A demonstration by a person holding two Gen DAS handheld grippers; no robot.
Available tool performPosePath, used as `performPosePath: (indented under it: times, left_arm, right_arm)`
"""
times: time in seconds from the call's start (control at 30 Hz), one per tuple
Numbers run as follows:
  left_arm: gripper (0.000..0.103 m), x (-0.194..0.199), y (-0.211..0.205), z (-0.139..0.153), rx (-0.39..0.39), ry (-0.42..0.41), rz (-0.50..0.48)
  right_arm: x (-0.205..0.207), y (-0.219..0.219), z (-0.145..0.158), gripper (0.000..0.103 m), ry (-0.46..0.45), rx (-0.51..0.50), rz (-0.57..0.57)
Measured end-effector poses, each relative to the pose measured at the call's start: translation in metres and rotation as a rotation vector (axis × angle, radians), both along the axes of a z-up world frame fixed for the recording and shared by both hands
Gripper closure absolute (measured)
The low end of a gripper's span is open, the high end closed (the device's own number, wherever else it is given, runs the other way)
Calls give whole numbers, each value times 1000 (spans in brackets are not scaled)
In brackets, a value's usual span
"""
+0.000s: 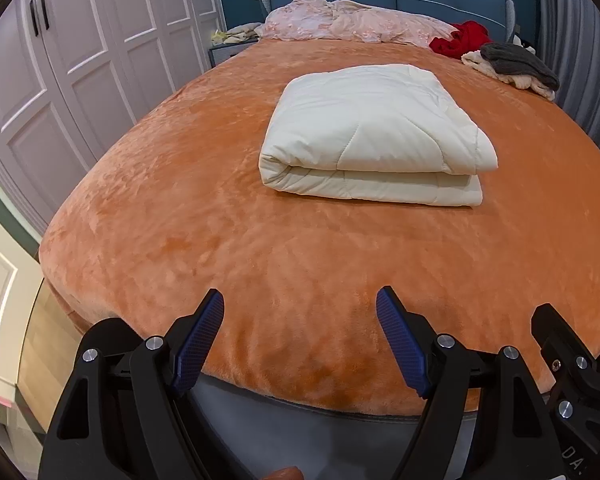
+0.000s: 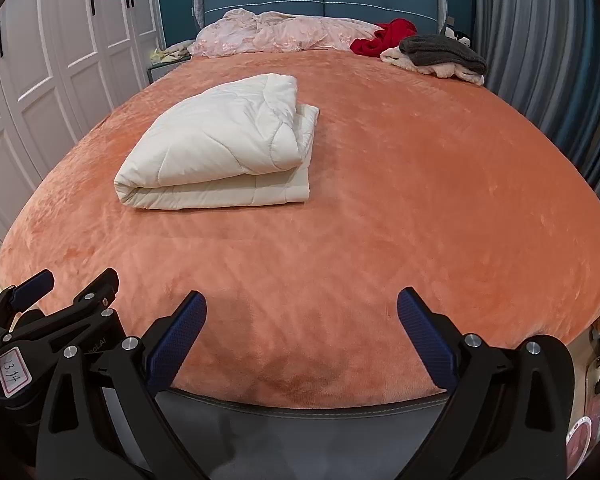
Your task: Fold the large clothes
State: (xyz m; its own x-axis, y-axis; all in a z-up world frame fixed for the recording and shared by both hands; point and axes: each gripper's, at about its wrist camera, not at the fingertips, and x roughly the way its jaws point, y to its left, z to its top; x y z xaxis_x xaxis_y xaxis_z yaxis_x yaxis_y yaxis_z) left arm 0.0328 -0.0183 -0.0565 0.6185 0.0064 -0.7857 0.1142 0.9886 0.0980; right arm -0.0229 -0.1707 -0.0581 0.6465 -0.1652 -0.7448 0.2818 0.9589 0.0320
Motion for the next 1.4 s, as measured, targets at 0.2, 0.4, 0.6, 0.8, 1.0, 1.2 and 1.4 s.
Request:
performPosePath:
  times: [0.2,0.4,0.6,0.8,1.0,1.2,1.4]
  left_arm:
    - [28,-1,0,0,1,-2,1]
    - [28,-1,1,0,-2,5,0]
    - [28,0,1,0,-5,12,-1]
    - [28,0,1,0,-2,13,-1]
    - [29,0,1,-1,0,7,-2]
    - [29,1,1,-3,1,15,-2]
    - [29,1,1,-5,4,19,7]
  right_arm:
    - [1,-1,1,9,0,2,-1]
    - [0,-2,2,9,-1,-1,0]
    - [1,0,2,9,4,-5,-2]
    - [2,-1,2,9,6,-5,-3]
    - [2,0,-1,9,9,-3,-5]
    - [3,1,-2,9,13,-4,-7]
    - [4,2,-4,9,19,-6,-11]
